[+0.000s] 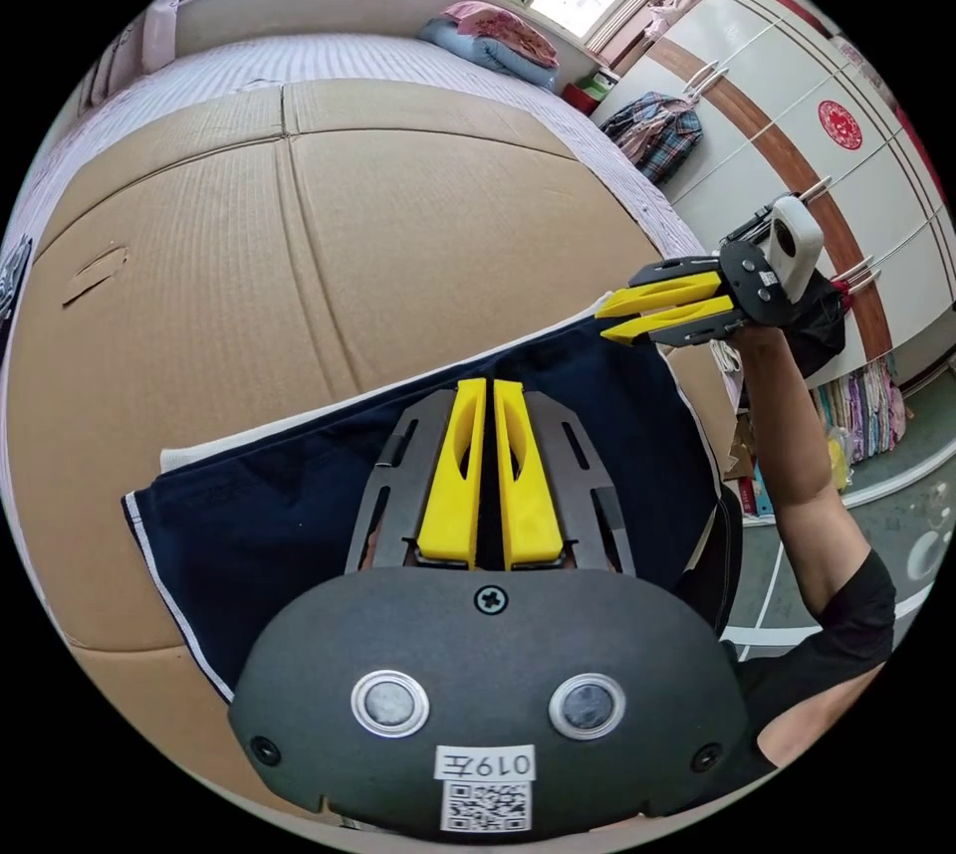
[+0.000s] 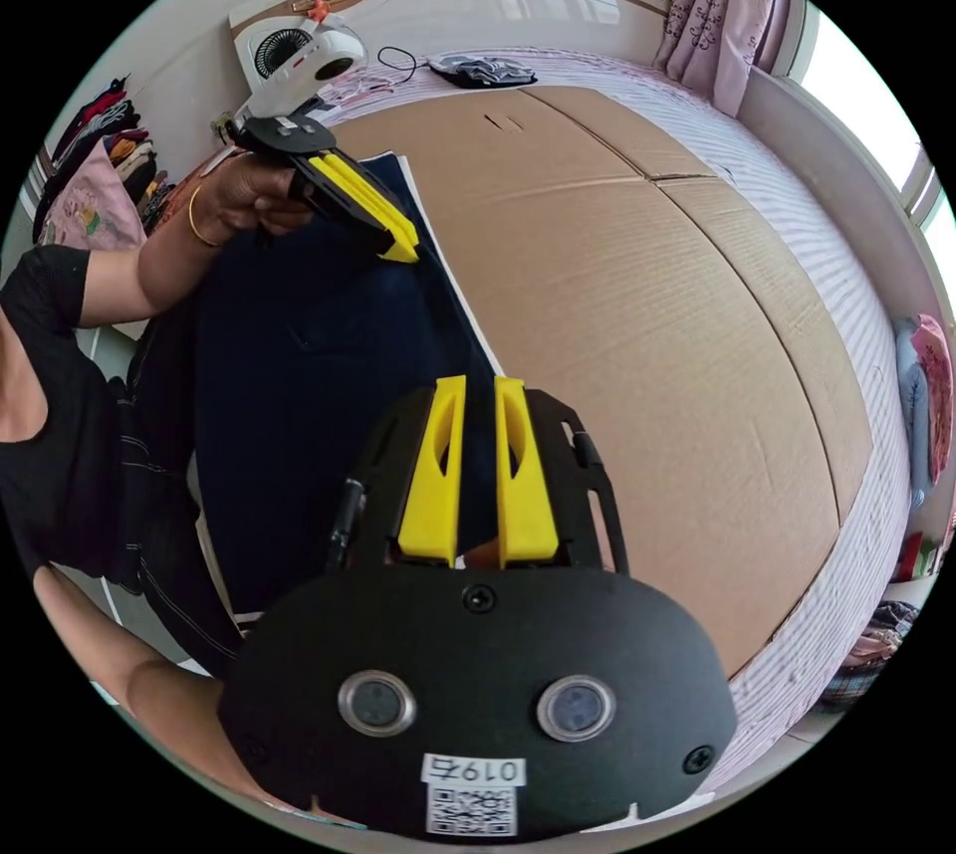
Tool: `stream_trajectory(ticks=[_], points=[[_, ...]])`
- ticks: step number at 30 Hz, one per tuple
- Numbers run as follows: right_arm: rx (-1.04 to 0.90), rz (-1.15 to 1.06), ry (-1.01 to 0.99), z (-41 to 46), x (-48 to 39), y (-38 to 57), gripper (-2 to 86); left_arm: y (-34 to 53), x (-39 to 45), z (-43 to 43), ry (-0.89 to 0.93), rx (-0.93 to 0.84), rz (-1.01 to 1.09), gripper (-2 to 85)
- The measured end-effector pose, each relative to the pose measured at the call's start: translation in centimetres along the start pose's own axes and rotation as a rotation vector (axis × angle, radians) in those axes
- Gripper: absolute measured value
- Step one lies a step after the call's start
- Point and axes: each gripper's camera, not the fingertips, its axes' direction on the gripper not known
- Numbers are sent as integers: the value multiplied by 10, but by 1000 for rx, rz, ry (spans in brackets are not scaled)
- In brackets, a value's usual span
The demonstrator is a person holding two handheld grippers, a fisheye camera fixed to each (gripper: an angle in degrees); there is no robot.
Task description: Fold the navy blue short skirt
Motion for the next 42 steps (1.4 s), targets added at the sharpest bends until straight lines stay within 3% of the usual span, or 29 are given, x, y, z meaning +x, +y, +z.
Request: stream_trajectory(ticks=[14, 18, 31, 42], points=[[-7, -112, -59, -8, 29, -3, 12, 5, 30, -27, -52, 28, 25, 18], [-27, -125, -55, -9, 39, -5, 40, 8, 37, -34, -67, 42, 37, 18], [80, -127, -190, -25, 95, 15, 45, 15, 51, -52, -83, 88, 51, 17], [135, -121, -213, -51, 127, 25, -9, 5, 59, -66, -86, 72, 37, 17]])
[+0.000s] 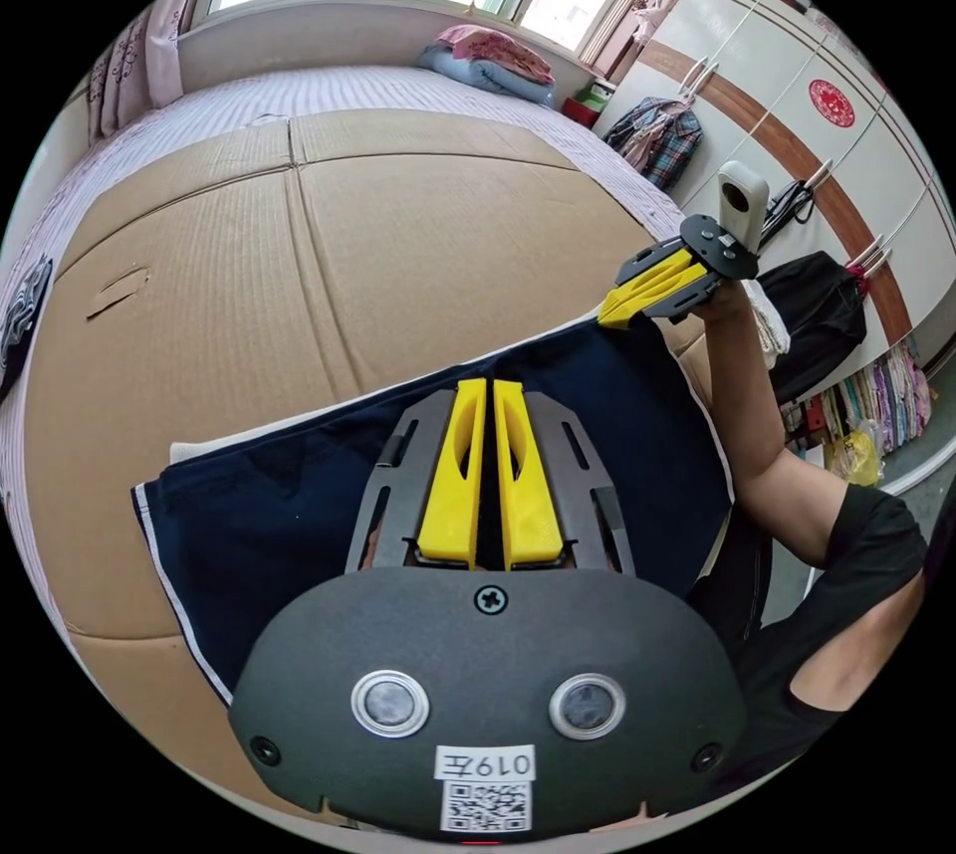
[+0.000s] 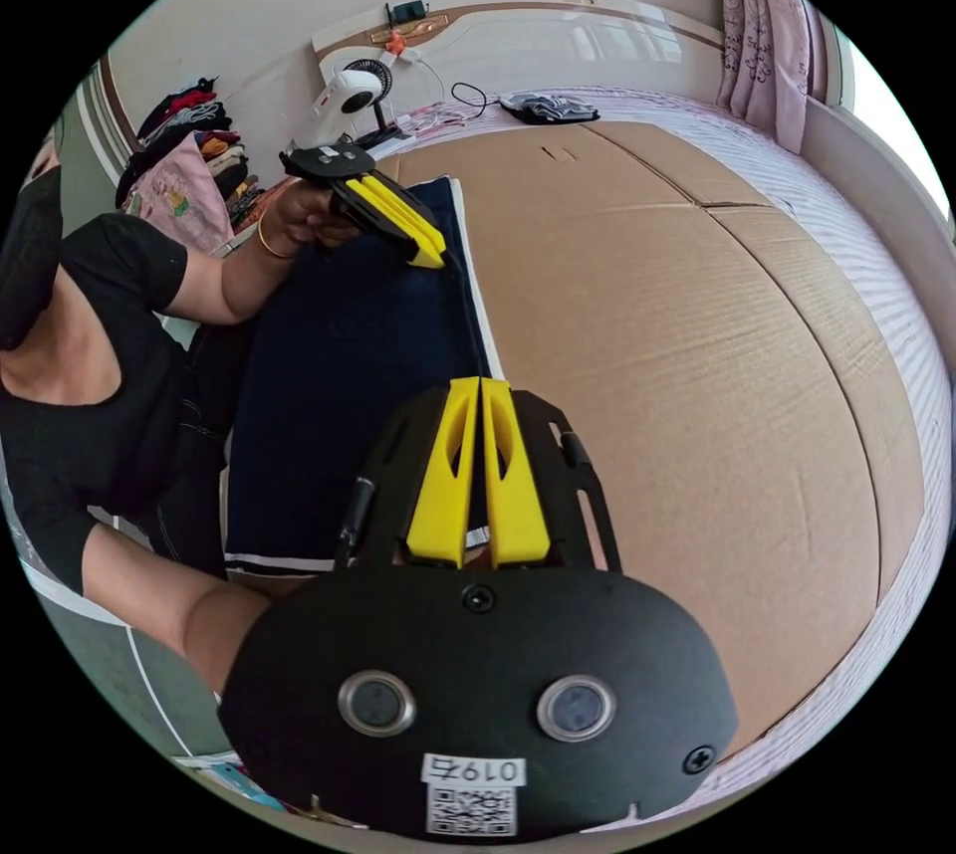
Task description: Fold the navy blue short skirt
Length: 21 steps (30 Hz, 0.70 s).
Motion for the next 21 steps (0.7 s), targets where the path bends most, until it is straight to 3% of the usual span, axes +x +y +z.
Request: stream_trajectory(ticks=[10, 21], points=[[-22, 46, 1, -15, 21, -3, -9, -11, 3, -6, -15, -2, -47, 17], [4, 43, 2, -41, 34, -2, -9, -25, 25, -11, -150, -11, -37, 15]])
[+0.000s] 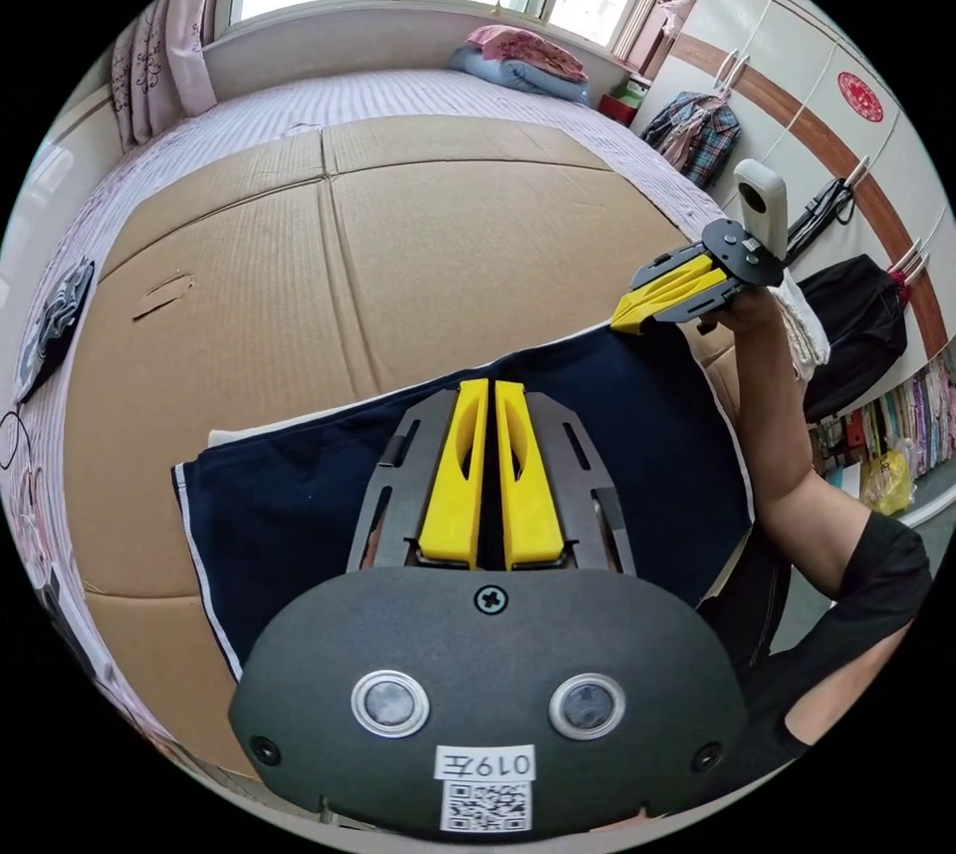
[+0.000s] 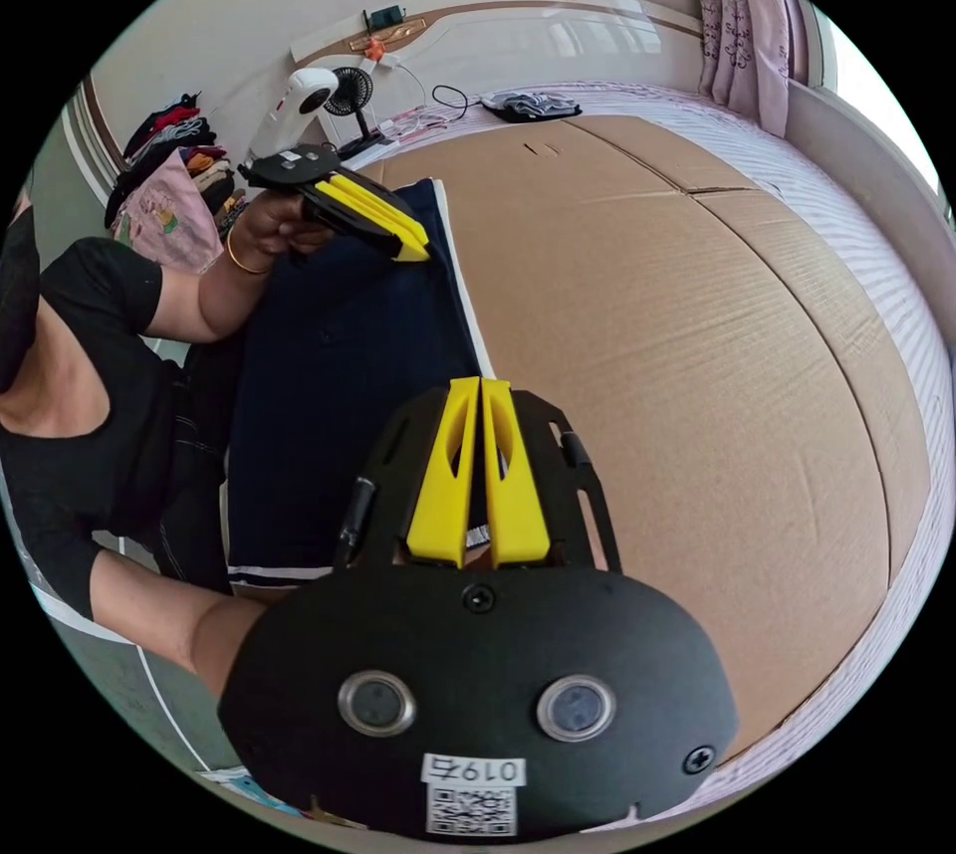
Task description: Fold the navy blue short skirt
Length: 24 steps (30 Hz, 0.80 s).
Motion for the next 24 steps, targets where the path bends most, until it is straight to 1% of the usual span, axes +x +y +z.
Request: stream_trajectory(ticks=[6, 10, 16, 21, 24], points=[[-11, 8, -1, -10, 9, 0, -3, -9, 12, 7, -78, -16, 34, 16], [57, 43, 6, -36, 20, 9, 34, -15, 21, 10, -133, -30, 58, 15], [176, 115, -15, -100, 36, 63, 65, -27, 2, 10, -60, -40, 29, 17], [125, 95, -55, -102, 42, 70, 82, -35, -11, 14, -34, -40, 17, 16], [40, 125, -48, -91, 52, 62, 89, -40, -18, 16, -31, -48, 16, 15]])
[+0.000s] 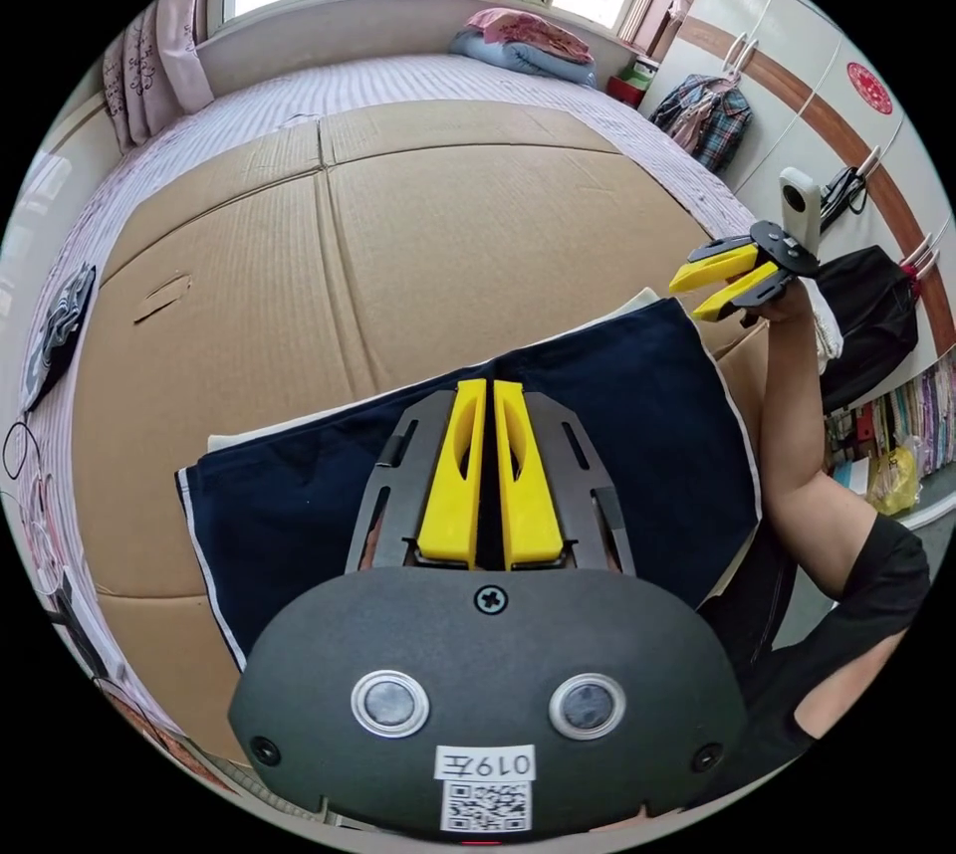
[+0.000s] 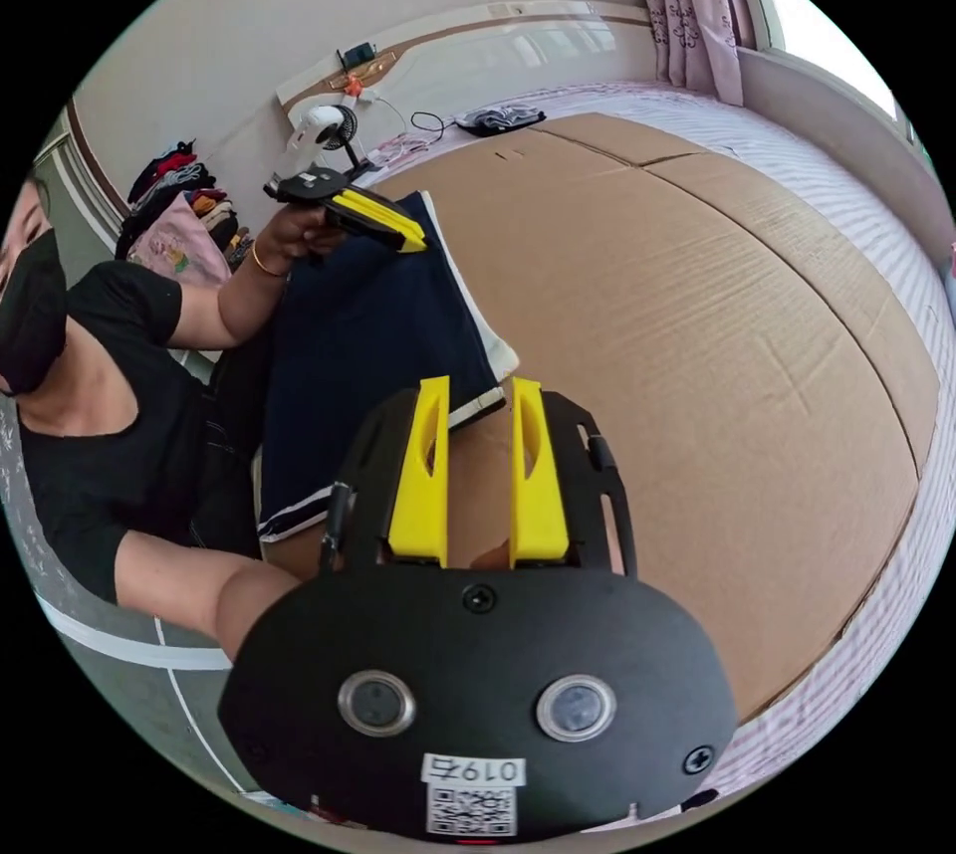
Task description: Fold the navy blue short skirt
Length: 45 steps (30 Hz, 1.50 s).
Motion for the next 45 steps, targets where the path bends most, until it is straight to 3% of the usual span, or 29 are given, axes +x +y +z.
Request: stream_trajectory(ticks=[6, 13, 25, 31, 35, 37, 45], points=[[21, 29, -32, -11, 16, 3, 64, -10, -4, 0, -71, -9, 31, 14], [20, 40, -51, -20, 29, 3, 65, -21, -33, -1, -32, -28, 34, 24], [26, 52, -66, -33, 45, 10, 65, -37, -104, 2, 195, -41, -45, 76], [31, 38, -60, -38, 49, 18, 53, -38, -117, -1, 165, 6, -45, 22], [65, 55, -50, -45, 56, 30, 6, -34, -123, -28, 43, 73, -36, 12], [78, 55, -52, -46, 56, 33, 3, -36, -128, -28, 109, 45, -31, 11], [108, 115, -78, -42, 69, 56, 59, -37, -142, -36, 165, 11, -61, 29]])
